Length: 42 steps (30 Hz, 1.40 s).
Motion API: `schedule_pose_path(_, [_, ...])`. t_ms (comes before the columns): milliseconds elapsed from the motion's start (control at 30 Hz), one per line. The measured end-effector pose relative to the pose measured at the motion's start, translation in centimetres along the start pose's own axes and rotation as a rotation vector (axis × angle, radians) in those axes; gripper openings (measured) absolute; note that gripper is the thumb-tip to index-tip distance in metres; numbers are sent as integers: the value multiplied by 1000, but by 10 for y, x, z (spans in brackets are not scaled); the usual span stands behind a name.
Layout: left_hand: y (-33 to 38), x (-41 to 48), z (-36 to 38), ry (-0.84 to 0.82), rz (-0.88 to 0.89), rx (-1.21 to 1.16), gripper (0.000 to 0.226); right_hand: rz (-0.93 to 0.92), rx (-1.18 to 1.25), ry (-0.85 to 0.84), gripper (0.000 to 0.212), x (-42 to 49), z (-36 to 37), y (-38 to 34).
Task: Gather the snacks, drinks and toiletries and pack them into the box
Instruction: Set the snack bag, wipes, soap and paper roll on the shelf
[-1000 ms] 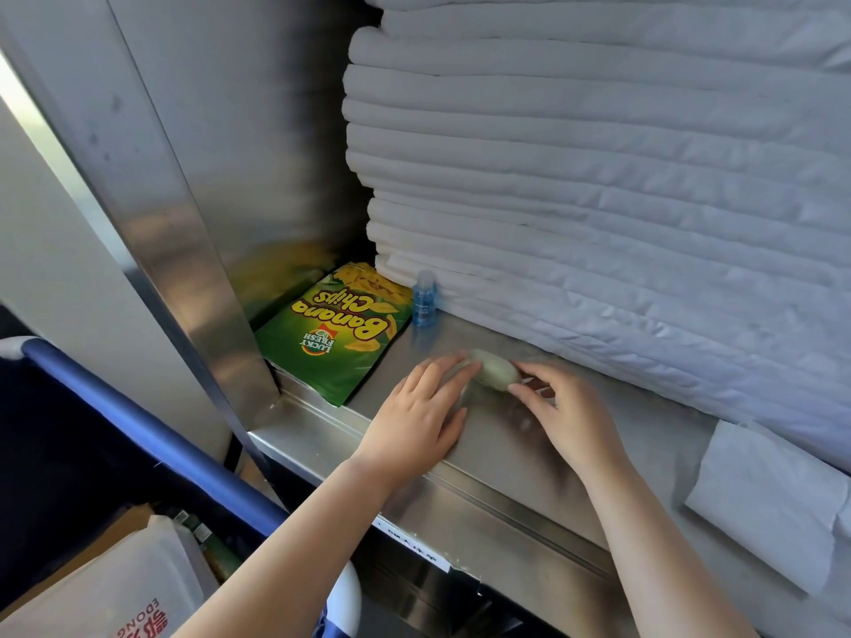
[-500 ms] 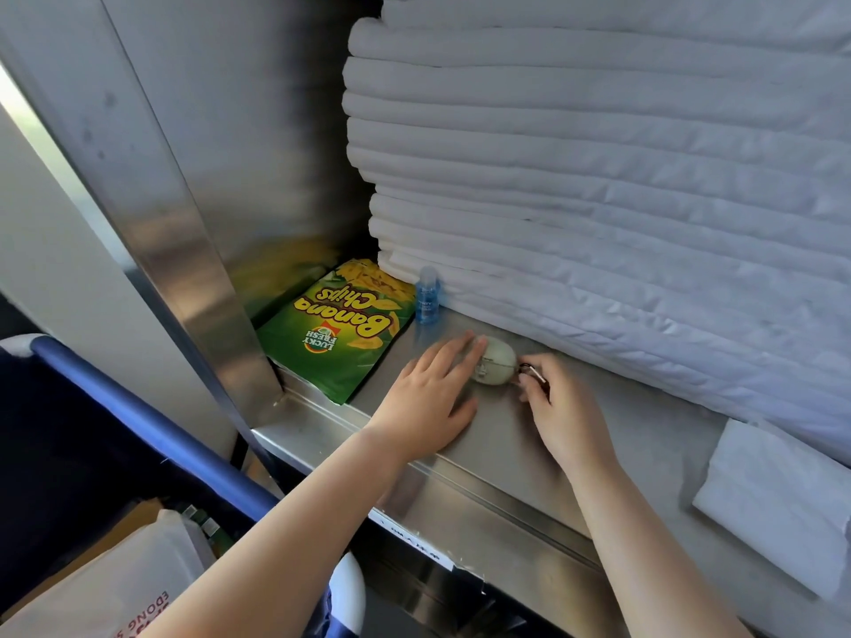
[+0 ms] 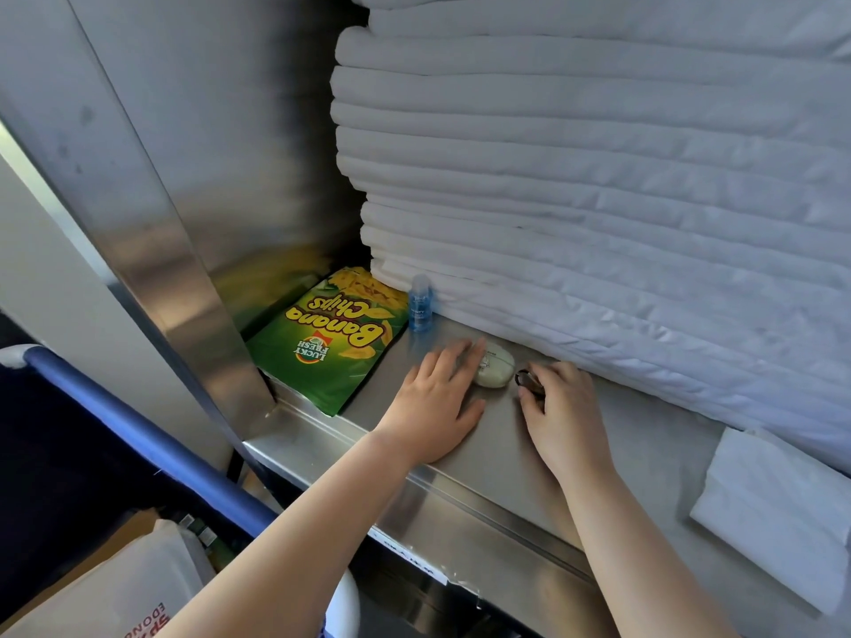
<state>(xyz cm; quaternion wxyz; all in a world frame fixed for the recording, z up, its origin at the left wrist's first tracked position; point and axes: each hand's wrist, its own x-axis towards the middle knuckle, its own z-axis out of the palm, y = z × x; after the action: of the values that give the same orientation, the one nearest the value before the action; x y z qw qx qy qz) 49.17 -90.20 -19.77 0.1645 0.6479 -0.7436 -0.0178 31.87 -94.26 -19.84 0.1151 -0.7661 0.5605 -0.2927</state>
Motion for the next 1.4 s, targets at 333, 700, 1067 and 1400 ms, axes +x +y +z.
schedule_pose_path(333, [-7,-40,-11,155,-43,-118,29,-141,44,42,34,12,8,-24])
schedule_pose_path(700, [-4,-39,-14,158,-78,-149,30,-144,-21,69,31,48,35,-50])
schedule_pose_path(1067, [-2,-40,-17,107,-92,-139,31,-180,-17,26,42,43,28,-47])
schedule_pose_path(1400, [26,-14,-9,-38,109,-88,34,156,-259,192,45,-73,-58,16])
